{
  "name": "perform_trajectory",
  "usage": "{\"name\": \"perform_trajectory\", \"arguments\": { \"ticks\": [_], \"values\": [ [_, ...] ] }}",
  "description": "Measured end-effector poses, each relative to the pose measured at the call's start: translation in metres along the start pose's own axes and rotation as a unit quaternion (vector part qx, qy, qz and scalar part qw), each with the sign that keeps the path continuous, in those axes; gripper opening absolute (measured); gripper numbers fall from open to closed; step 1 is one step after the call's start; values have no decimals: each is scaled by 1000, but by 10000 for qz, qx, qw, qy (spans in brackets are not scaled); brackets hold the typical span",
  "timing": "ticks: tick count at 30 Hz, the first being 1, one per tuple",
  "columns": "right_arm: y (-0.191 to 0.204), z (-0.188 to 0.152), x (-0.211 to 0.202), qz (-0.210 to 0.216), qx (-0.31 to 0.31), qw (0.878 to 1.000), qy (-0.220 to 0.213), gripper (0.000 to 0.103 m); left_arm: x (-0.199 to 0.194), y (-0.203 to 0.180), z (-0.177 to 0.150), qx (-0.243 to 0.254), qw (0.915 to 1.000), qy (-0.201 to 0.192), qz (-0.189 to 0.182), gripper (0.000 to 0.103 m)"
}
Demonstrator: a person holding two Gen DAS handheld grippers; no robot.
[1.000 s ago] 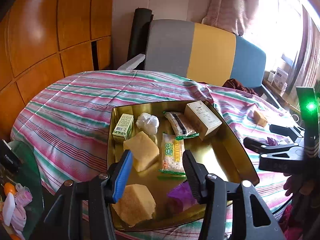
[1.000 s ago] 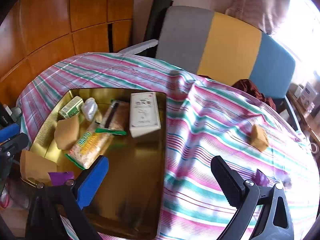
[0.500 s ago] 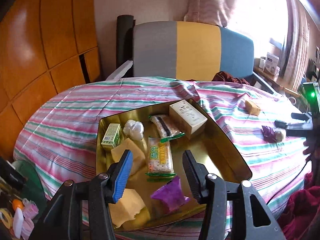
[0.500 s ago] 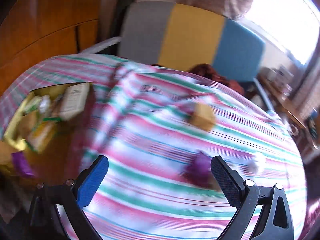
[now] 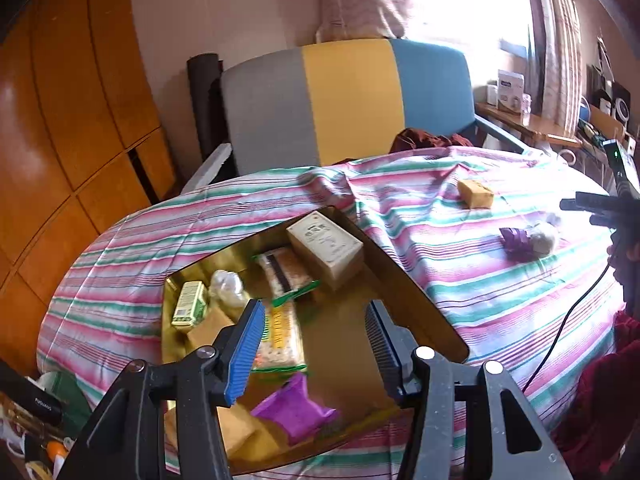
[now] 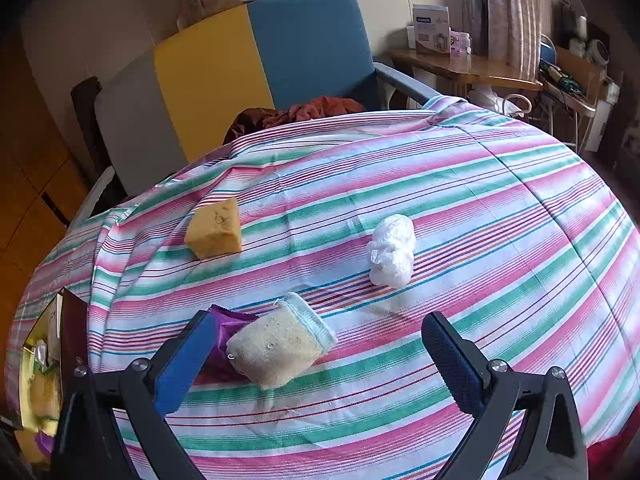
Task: Organize objects
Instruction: 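Move both grippers back over the remaining items on the cloth, then bring the open left gripper around the yellow sponge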
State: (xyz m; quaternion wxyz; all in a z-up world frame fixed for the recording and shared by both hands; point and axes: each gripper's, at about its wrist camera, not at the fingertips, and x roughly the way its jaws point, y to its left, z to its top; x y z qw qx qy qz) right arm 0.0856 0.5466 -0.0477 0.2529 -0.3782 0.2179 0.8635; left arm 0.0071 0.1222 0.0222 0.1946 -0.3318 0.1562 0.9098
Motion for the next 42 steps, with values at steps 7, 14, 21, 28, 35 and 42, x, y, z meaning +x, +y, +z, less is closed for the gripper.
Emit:
{"name": "perform_trajectory", "arguments": {
  "ticks": [7, 14, 21, 28, 35, 42],
  "values": [
    [-2, -1, -3, 106, 155, 9998, -32, 103, 7, -26, 6, 308, 9994, 80, -126, 58],
    [-11, 0, -6, 192, 376, 9991, -55, 103, 14, -48, 7, 576, 9979, 181, -223, 59],
    [-18, 0, -6, 260, 580, 9980, 19, 103, 23, -70, 11, 815, 9958, 268, -315, 60],
    [-21, -1, -7, 366, 700, 9969, 50, 103, 43, -90, 27, 817, 9920, 539, -800, 61],
    [-26, -1, -7, 480, 899, 9947, 110, 103, 75, -115, 65, 366, 9830, 884, -1567, 61],
    [-55, -2, -17, 623, 1666, 9840, -105, 103, 137, -148, 101, 27, 9731, 1373, -1850, 61]
  ]
}}
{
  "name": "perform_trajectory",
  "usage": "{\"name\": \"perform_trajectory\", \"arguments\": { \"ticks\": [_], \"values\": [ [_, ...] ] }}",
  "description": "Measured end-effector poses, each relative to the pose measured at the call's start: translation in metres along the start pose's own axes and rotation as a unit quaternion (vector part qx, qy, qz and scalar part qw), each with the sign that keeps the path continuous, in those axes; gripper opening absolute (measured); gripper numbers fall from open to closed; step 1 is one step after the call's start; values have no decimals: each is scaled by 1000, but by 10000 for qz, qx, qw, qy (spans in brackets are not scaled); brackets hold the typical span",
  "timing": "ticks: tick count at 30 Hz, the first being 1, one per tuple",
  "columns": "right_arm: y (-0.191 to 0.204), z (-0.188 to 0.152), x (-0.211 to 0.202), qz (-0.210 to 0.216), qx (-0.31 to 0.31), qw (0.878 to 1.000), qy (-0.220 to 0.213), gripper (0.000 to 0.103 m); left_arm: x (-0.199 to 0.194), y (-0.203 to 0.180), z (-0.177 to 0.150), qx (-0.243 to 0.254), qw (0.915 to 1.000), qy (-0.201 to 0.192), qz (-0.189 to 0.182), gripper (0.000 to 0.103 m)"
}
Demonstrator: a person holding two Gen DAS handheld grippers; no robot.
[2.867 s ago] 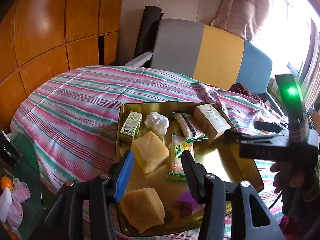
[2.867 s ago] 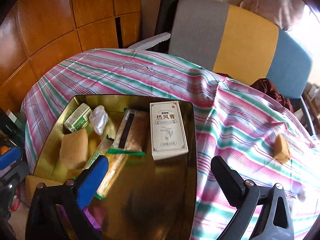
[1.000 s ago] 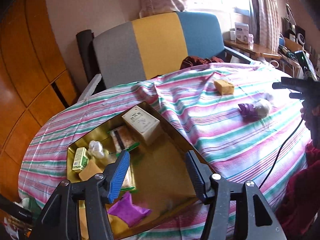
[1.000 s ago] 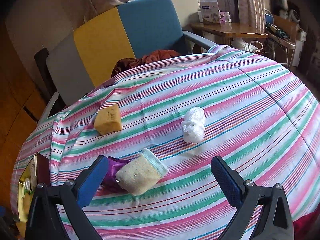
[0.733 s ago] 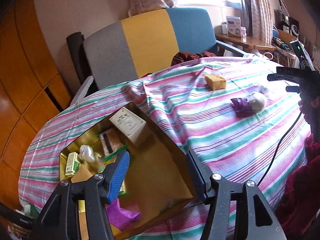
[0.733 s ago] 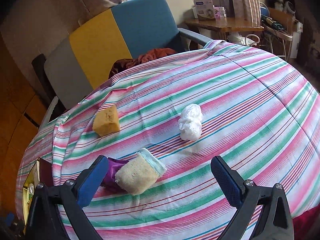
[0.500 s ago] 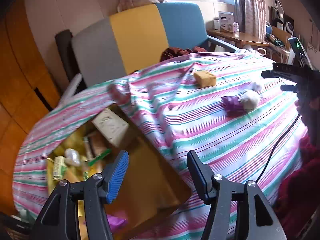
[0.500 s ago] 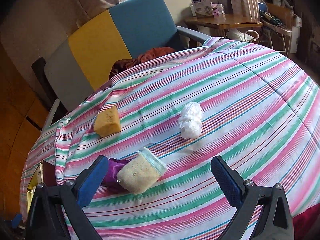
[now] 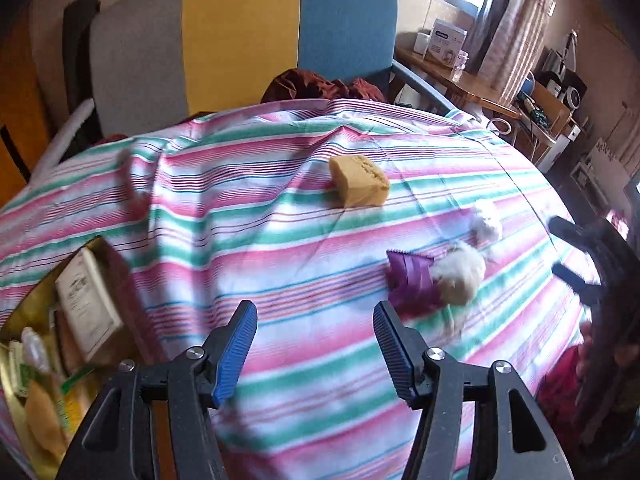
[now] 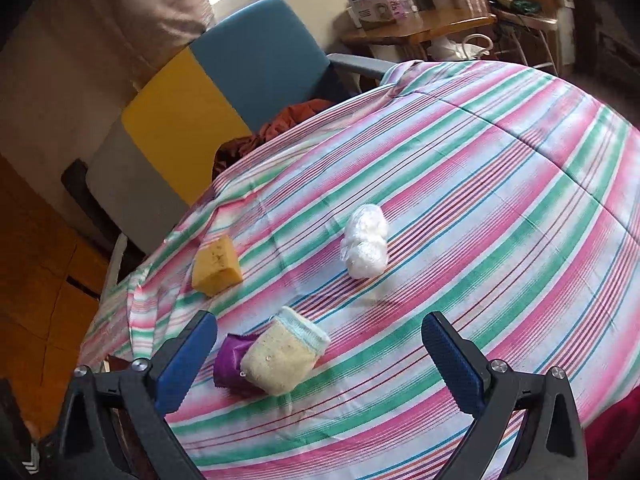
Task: Organize objects
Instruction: 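Bring the open left gripper around the yellow sponge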
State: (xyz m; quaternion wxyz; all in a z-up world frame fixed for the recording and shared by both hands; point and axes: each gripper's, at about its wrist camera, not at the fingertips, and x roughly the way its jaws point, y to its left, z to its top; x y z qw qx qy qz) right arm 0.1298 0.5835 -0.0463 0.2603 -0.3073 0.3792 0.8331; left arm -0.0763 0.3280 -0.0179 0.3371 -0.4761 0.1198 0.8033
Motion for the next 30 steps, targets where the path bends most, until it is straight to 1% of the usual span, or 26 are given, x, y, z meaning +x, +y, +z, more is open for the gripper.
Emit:
{"name": "perform_trajectory", "arguments": {
  "ticks": [2, 5, 6, 9, 11, 14, 17, 20, 23, 25, 26, 27, 28, 29, 30],
  "values": [
    [-19, 4, -6, 109, 498, 9986, -119, 103, 18, -7, 15, 9, 10000, 60, -14, 62],
    [-38, 7, -8, 218, 1007, 9946, -124, 103, 41, -18, 37, -18, 9998, 112, -141, 77],
    [-41, 7, -8, 285, 1085, 9936, -108, 103, 48, -22, 44, -18, 9998, 127, -167, 80],
    [-38, 8, -7, 417, 1085, 9932, -72, 103, 73, -32, 66, 14, 9997, 170, -170, 83],
    [-40, 8, -10, 507, 1154, 9919, -135, 103, 94, -37, 83, -62, 9996, 215, -181, 86],
    [-49, 7, -12, 634, 1404, 9879, -196, 103, 115, -41, 102, -149, 9996, 211, -59, 86],
    [-55, 7, -7, 752, 1567, 9847, -88, 103, 132, -46, 116, -156, 9997, 186, 49, 86],
    [-51, 6, -2, 828, 1527, 9848, 34, 103, 147, -53, 124, -84, 9997, 212, 87, 86],
    [-47, 5, 2, 853, 1445, 9858, 123, 103, 163, -56, 130, -143, 9994, 293, 136, 86],
    [-45, 4, 6, 849, 1408, 9862, 198, 103, 172, -54, 133, -196, 9990, 314, 235, 86],
    [-44, 4, 8, 848, 1394, 9863, 250, 103, 177, -52, 134, -228, 9988, 351, 270, 83],
    [-43, 3, 10, 853, 1377, 9863, 306, 103, 183, -50, 133, -226, 9982, 481, 268, 64],
    [-41, 3, 12, 858, 1346, 9866, 353, 103, 185, -48, 131, -188, 9979, 558, 287, 62],
    [-41, 3, 14, 844, 1316, 9870, 378, 103, 181, -48, 128, -94, 9986, 459, 258, 59],
    [-40, 3, 15, 817, 1284, 9876, 394, 103, 178, -48, 125, -14, 9985, 491, 222, 56]
  ]
}}
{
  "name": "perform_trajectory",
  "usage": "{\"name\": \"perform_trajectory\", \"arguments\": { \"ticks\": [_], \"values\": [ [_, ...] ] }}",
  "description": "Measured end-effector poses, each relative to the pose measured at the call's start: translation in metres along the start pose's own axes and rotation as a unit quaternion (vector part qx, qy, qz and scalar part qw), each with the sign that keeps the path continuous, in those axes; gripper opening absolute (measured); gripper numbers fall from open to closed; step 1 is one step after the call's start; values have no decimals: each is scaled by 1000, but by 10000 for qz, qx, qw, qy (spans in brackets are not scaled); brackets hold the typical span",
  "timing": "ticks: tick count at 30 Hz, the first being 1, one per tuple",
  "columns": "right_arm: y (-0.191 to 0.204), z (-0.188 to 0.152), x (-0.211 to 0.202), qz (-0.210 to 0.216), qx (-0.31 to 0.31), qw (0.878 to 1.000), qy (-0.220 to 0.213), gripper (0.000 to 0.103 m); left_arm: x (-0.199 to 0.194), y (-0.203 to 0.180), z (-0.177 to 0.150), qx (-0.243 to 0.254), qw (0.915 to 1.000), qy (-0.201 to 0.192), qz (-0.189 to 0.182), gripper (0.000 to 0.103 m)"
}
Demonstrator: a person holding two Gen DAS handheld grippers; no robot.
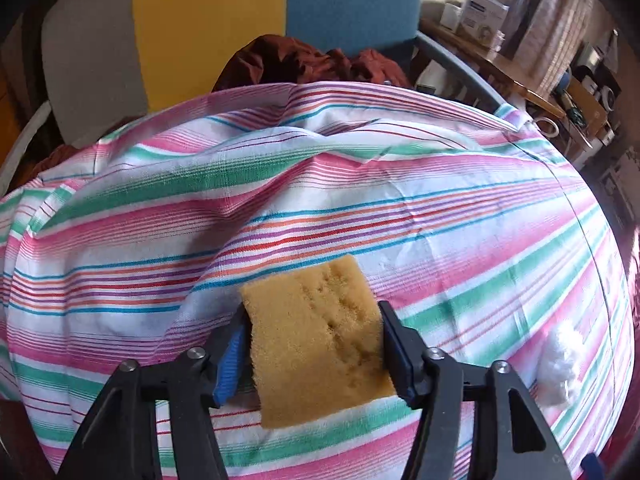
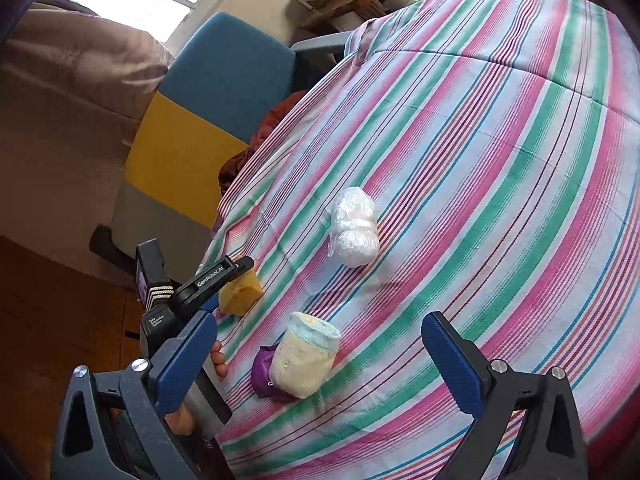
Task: Organize objects
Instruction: 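Bring the open left gripper around the yellow sponge, then lift the yellow sponge with the left gripper while the right gripper approaches the purple packet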
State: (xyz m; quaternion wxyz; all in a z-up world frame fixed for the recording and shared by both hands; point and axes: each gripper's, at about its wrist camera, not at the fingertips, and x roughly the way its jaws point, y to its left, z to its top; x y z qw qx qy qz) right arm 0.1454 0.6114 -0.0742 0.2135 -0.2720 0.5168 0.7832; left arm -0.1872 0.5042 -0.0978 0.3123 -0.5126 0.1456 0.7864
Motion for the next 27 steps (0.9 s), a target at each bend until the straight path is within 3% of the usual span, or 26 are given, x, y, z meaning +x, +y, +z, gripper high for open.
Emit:
{"name": "perform_trajectory", "arguments": {
  "ticks": [6, 17, 21, 27],
  "values": [
    [1, 1, 6, -136, -61, 9999, 62, 103, -44, 20, -34, -85, 9994, -289, -178, 55],
    [4, -4, 32, -452, -216, 9967, 638, 103, -113, 22, -169, 366, 9988, -323, -5, 55],
    [19, -12, 47, -512, -641, 9920, 958, 103, -127, 6, -206, 749, 9964, -394, -83, 55],
    [52, -29, 53, -446, -1570, 9821, 935, 103, -136, 0, -252, 1153, 9924, -374, -194, 55]
  ]
}}
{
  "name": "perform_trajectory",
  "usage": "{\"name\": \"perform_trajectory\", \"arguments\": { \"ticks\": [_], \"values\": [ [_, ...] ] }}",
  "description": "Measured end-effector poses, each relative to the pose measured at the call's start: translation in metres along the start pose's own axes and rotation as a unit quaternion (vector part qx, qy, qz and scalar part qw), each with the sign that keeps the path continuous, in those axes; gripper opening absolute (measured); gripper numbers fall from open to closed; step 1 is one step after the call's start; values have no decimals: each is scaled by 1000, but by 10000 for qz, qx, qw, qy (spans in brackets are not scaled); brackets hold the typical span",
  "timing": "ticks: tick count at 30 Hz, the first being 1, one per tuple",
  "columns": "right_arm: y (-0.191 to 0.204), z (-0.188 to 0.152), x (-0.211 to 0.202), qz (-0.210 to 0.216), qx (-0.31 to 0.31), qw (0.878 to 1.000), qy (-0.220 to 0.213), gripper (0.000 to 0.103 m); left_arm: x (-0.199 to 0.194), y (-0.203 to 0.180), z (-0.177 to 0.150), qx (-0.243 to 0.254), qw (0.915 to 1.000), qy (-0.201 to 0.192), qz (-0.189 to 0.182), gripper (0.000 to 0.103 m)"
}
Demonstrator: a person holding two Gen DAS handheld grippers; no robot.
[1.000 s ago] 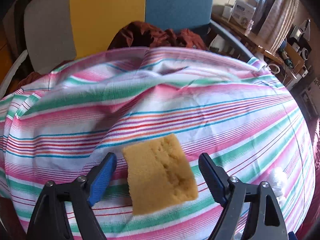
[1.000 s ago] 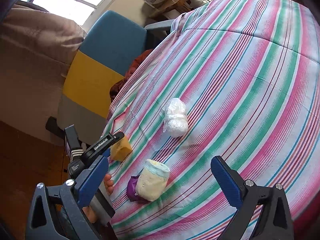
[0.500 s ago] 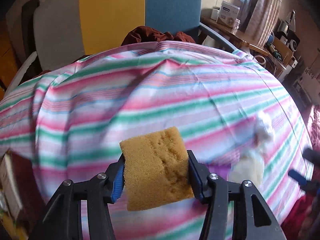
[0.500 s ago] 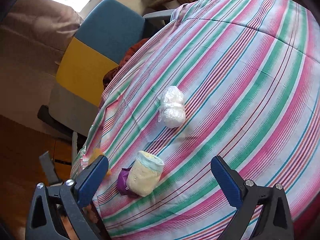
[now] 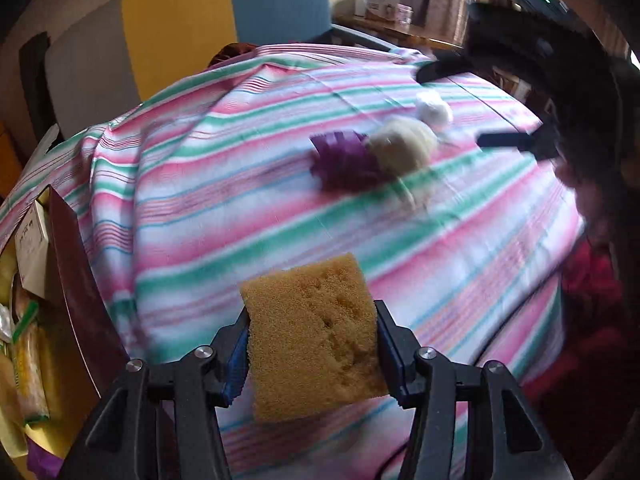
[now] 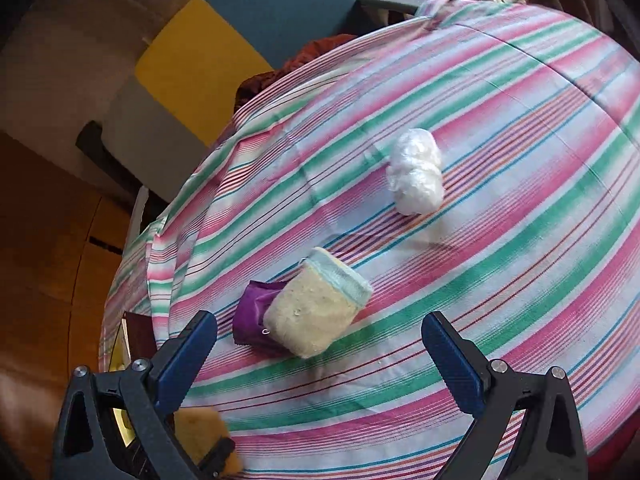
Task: Organize objects
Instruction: 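Lift the yellow sponge with the left gripper while the right gripper approaches the purple packet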
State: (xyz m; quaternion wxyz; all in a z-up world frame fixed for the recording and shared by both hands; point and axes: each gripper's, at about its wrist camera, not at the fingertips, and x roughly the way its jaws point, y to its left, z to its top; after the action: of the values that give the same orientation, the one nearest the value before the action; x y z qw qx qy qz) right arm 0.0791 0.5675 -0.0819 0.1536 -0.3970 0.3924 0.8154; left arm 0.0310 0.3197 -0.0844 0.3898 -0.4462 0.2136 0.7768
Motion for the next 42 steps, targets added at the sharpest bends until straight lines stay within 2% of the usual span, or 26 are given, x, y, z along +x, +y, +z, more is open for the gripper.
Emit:
{"name": "perform_trajectory", "arguments": {
  "ticks": [3, 6, 8, 11, 17, 20, 23, 26, 27, 31, 35, 38, 42],
  "values": [
    [19, -5, 0, 101, -439, 9990, -39, 103, -2, 3, -11, -5, 10000, -32, -75, 55],
    [34, -7, -2, 475, -637, 9968, -20, 103, -1, 8, -13, -101, 9998, -31, -193, 55],
    [47, -5, 7, 753, -619, 9951, 171, 103, 1, 10, -14, -166, 9995, -10, -272, 55],
    [65, 2, 28, 811, -671, 9936, 407, 103, 1, 12, -16, -209, 9992, -57, -343, 55],
    [73, 21, 68, 330, -734, 9945, 675, 103, 3, 13, -19, -206, 9988, -150, -422, 55],
    [73, 20, 65, 214, -880, 9925, 826, 103, 4, 16, -19, -245, 9983, -176, -490, 55],
    [67, 15, 46, -254, -1145, 9889, 908, 103, 3, 19, -19, -280, 9978, -206, -561, 56],
    [44, 8, 25, -1090, -1192, 9823, 948, 103, 3, 19, -20, -318, 9975, -233, -593, 56],
    [37, 5, 17, -1161, -1206, 9820, 872, 103, 4, 20, -20, -344, 9973, -242, -609, 56],
    [36, -5, -13, -831, -1311, 9862, 583, 103, 3, 21, -21, -368, 9970, -246, -628, 56],
    [71, -7, -18, -413, -1683, 9843, 334, 103, 3, 21, -21, -378, 9970, -236, -635, 56],
    [104, -6, -2, -175, -1952, 9797, 433, 103, 2, 21, -22, -395, 9969, -238, -639, 57],
    [121, 1, 37, 114, -1803, 9798, 853, 103, 2, 22, -23, -399, 9969, -245, -639, 57]
  ]
}}
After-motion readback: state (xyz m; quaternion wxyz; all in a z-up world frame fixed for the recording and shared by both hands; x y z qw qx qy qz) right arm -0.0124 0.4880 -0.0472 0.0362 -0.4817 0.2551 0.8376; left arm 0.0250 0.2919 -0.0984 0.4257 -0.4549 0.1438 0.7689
